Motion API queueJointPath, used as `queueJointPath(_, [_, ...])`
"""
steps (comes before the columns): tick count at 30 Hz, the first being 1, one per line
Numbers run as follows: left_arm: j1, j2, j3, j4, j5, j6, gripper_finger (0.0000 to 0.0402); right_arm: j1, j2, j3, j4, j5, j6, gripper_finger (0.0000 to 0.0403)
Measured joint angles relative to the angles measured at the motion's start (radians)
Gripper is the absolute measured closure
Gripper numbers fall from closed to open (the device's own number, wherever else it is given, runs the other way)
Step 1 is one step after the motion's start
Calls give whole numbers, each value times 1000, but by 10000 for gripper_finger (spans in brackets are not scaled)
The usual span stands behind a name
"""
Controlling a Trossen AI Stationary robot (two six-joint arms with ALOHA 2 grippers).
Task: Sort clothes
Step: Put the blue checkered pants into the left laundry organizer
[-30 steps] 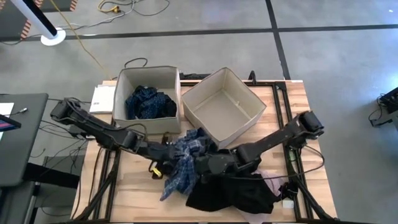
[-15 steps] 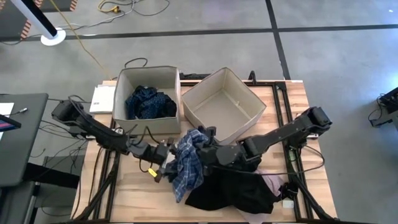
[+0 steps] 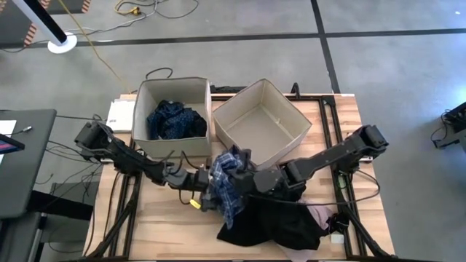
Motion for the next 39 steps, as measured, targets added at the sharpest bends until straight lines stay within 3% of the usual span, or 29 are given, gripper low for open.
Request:
queueJointPath(7, [0,-4,28,-4,12,137,348,27,-1,4,9,-7,-26,395])
queueJointPath(9, [1,-4,35,-6,29,170,383,33,-2,4,10,-8,-33,395])
queueJointPath(16, [1,-43,66,-19,34,287,389,35,-5,8,25,-8,-37,370])
queueJointPath(28, [-6,-350,68,-251,-41,446,392,38,-67,10,35,-5,-99,331])
queueJointPath(33, [-6,-456,71,-294,-52,491,392,24,-65,6,48,-12,-119,260])
queueJointPath(39, [-6,-536,102,-327,-56,558,392,-39,-48,3,44,-60,-10,150])
